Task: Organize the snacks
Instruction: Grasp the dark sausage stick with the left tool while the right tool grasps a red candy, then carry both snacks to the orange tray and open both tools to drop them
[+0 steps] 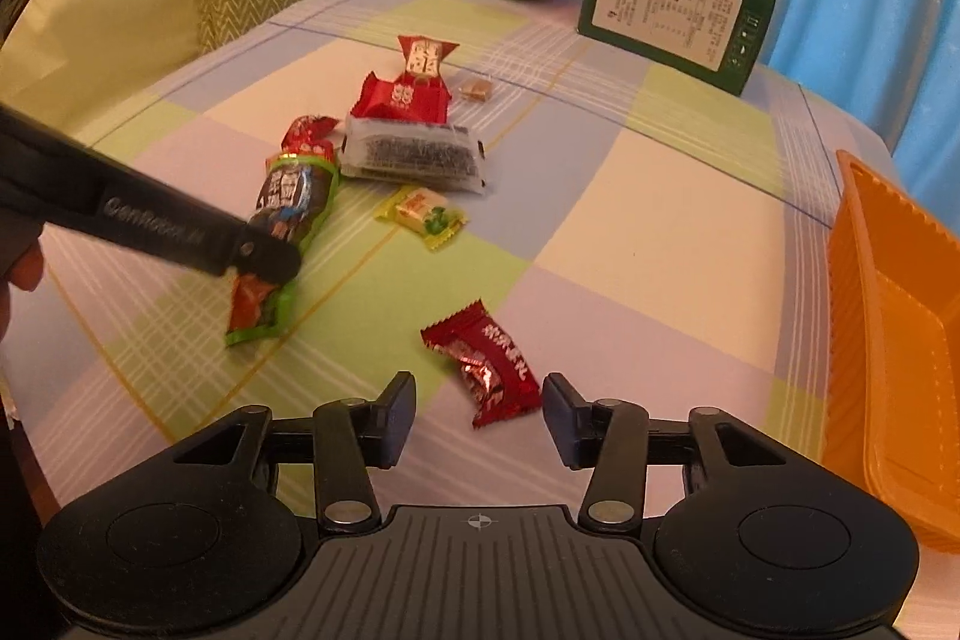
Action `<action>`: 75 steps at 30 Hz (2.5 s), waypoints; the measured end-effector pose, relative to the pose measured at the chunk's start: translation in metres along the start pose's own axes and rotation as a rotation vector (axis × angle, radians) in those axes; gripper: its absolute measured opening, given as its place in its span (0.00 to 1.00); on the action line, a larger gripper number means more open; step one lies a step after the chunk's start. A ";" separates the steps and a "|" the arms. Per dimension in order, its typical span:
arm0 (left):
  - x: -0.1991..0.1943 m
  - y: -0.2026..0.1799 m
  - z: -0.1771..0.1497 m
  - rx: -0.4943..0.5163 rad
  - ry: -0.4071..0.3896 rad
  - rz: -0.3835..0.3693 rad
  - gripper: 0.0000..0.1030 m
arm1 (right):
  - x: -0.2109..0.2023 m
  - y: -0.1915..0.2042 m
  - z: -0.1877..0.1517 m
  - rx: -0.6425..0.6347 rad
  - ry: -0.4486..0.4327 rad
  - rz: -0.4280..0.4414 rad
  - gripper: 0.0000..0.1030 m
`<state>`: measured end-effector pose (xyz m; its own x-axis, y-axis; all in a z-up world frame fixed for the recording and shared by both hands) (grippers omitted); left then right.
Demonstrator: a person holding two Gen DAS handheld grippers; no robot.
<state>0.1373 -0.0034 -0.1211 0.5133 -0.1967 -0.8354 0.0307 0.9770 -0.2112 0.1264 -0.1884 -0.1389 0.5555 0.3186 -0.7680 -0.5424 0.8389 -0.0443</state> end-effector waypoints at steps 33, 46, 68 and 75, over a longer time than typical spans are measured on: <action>-0.008 -0.011 -0.027 0.006 -0.017 0.105 0.26 | -0.001 -0.007 -0.010 0.166 0.009 0.050 0.24; -0.019 -0.024 -0.029 0.090 -0.051 0.124 0.25 | -0.017 -0.009 -0.013 0.253 -0.025 -0.008 0.24; -0.040 -0.203 0.050 0.332 -0.152 -0.190 0.25 | -0.136 -0.163 -0.004 0.524 -0.175 -0.307 0.24; -0.010 -0.253 0.063 0.393 -0.112 -0.254 0.25 | -0.140 -0.211 -0.024 0.581 -0.145 -0.345 0.24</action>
<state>0.1785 -0.2429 -0.0274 0.5358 -0.4440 -0.7182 0.4780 0.8606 -0.1754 0.1476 -0.4206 -0.0375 0.7362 0.0125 -0.6767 0.0838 0.9904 0.1095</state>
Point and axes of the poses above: each gripper's, at about its wrist camera, not at the fingertips, and x roughly the way its jaws point, y to its left, z to its top, the point moved 1 cm from there along x, roughly the way its jaws point, and after that the axes turned 1 degree about -z, right-handed, at the moved point
